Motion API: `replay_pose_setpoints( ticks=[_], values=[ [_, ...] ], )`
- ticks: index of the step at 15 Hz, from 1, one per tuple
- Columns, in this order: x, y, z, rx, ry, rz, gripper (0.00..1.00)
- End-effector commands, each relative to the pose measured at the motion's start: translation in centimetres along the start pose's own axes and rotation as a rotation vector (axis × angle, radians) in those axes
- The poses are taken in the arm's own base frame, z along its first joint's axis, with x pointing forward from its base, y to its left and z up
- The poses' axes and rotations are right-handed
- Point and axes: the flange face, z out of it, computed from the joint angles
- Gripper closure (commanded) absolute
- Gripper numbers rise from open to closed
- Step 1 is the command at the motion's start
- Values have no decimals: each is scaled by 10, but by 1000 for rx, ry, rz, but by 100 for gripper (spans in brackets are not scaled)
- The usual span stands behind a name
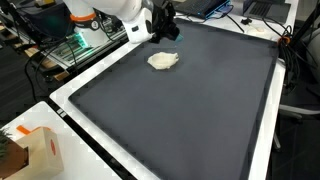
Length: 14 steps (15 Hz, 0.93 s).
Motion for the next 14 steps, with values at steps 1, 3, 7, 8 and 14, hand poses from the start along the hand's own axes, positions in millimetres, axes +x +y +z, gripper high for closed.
replay_pose_setpoints(
  ticks=[1,3,7,8,14],
  values=[
    [4,10,-3,74,15,-14,75],
    [7,14,-3,97,26,-17,75],
    [12,20,-1,139,50,-16,75],
    [13,21,-1,145,59,-15,75],
    [20,26,2,159,88,-20,75]
  ],
)
